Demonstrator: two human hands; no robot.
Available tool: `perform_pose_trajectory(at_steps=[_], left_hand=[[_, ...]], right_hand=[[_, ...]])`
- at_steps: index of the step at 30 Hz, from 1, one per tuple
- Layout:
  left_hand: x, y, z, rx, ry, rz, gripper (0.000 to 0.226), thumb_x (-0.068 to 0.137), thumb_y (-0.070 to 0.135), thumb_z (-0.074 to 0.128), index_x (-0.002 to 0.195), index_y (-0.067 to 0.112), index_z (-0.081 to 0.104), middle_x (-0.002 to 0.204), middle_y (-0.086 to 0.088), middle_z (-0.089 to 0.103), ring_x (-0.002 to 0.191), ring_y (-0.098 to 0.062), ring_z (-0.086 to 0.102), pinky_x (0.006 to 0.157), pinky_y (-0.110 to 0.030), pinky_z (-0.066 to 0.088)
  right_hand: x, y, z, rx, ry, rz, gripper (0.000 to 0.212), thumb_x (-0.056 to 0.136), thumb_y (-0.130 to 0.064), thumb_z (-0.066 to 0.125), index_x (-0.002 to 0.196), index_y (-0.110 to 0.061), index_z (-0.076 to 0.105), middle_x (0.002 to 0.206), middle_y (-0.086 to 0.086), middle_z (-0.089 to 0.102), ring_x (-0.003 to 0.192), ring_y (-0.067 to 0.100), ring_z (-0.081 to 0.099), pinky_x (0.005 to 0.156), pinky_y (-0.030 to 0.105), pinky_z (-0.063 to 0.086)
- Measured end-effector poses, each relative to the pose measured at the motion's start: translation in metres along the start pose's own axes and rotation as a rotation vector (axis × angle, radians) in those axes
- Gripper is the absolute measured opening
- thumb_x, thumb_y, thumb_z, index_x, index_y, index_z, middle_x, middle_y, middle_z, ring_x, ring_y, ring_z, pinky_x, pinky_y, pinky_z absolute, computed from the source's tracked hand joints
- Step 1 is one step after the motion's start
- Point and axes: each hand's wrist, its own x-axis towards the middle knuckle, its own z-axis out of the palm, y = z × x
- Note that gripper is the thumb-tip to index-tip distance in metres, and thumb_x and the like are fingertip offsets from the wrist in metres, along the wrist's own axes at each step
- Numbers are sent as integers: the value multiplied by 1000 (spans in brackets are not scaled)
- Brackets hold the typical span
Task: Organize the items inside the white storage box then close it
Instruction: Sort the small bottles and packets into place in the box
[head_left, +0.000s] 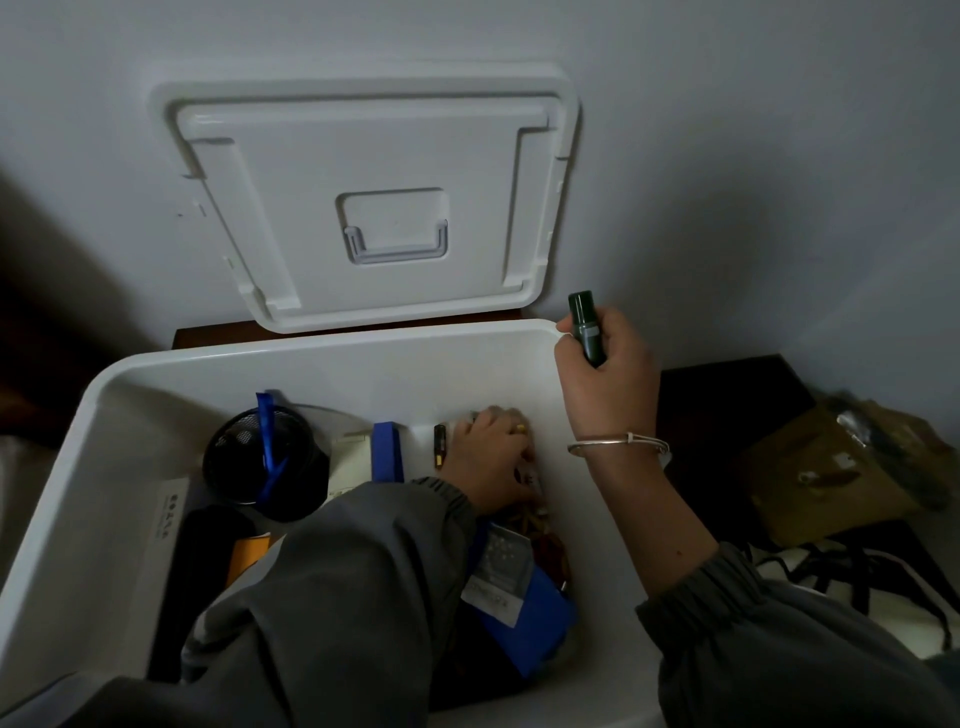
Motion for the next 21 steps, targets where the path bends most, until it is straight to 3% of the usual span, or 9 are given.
perform_pose_trajectory(at_steps=[3,7,10,13,15,21], left_hand=[[4,2,-3,75,-89,-5,67,66,61,69,118,22,56,133,-2,42,124,-24,32,103,-42,24],[6,6,-2,145,-61,4,77,60,66,69,120,20,55,133,-3,42,124,-25,32,105,-42,24],[4,6,-1,126,5,-16,66,66,61,68,117,22,57,130,-2,46,122,-24,35,100,-40,26],[1,3,-2,100,205,-58,40,82,45,58,115,23,58,127,1,53,118,-20,41,96,-34,27],[-1,0,-1,58,250,-43,32,85,39,54,113,24,57,126,4,54,116,-18,43,94,-31,27],[3,1,2,75,-15,-33,69,66,63,66,122,25,52,133,1,44,124,-22,34,100,-41,25]], right_hand=[[0,-1,0,13,-3,1,10,82,-10,56,88,-15,62,63,-8,50,55,5,45,55,18,37],[0,-1,0,10,-4,2,11,82,-9,56,88,-16,62,63,-7,49,55,5,45,56,21,39],[0,-1,0,3,7,-2,11,81,-10,56,86,-18,62,61,-8,49,53,3,45,53,15,37],[-1,-2,0,-3,13,0,11,81,-9,56,87,-17,63,60,-7,49,53,5,45,53,18,37],[-1,-2,0,-2,10,5,11,81,-9,56,87,-17,62,60,-7,49,53,5,44,54,21,39],[-1,-2,0,-7,7,-1,11,82,-10,56,86,-18,62,61,-7,49,52,5,44,51,14,36]])
